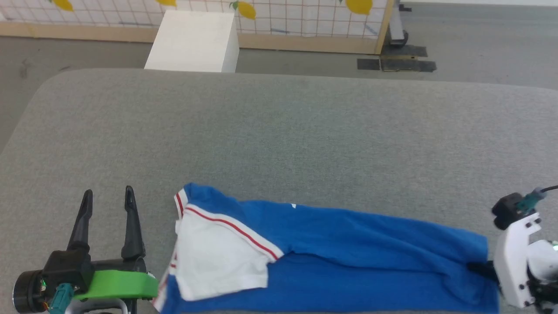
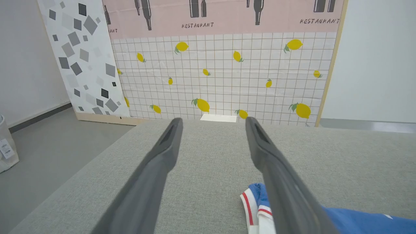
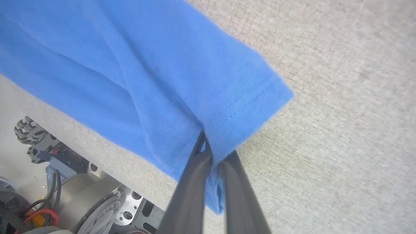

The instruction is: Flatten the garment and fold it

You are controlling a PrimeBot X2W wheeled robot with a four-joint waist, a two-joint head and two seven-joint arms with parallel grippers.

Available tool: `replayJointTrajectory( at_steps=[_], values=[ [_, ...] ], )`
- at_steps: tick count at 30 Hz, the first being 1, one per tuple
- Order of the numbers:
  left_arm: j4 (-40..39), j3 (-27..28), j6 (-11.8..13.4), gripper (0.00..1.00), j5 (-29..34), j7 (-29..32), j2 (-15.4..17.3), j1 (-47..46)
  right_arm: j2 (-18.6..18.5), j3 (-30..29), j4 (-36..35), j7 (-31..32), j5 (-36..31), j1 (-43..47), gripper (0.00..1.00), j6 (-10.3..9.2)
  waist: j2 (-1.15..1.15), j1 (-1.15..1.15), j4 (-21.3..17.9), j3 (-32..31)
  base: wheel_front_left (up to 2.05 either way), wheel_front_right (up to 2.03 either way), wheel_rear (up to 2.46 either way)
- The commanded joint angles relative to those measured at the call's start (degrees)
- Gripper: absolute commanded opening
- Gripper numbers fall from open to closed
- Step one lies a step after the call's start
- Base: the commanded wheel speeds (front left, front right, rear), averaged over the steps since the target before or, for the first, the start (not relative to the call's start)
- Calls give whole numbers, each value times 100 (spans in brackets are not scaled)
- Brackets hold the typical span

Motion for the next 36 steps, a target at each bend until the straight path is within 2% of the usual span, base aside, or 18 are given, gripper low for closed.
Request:
replayJointTrajectory(
  at_steps=[1,9,14,16,21,28,32,36],
  values=[
    [3,10,-24,100,104,-20,-26,104,-122,-83,-16,-30,24,-47,0,-9,0,0,-85,-90,0,0,0],
    [-46,-12,-75,100,268,-20,-59,227,-792,-512,259,-25,-55,181,0,-9,0,0,-183,-243,0,0,0],
    [-38,3,-98,100,312,-20,-63,298,-992,-656,323,-25,-109,372,0,-9,0,0,-217,-305,0,0,0],
    [-31,6,-106,100,329,-20,-64,323,-1001,-643,103,-42,-98,416,0,-9,0,0,-227,-326,0,0,0],
    [-26,13,-111,100,355,-20,-66,350,-960,-517,-1029,-73,-36,382,0,-9,0,0,-235,-326,0,0,0],
    [-26,-23,-115,100,386,-20,-67,272,-665,-171,-2380,175,94,20,0,-9,0,0,-132,-189,0,0,0],
    [-25,-67,-92,100,389,-20,-70,178,-181,240,-2657,277,82,-453,0,-9,0,0,-45,-21,0,0,0],
    [9,-154,-86,100,373,-20,-77,29,349,851,-2555,370,-10,-1061,0,-9,0,0,86,178,0,0,0]
  ],
)
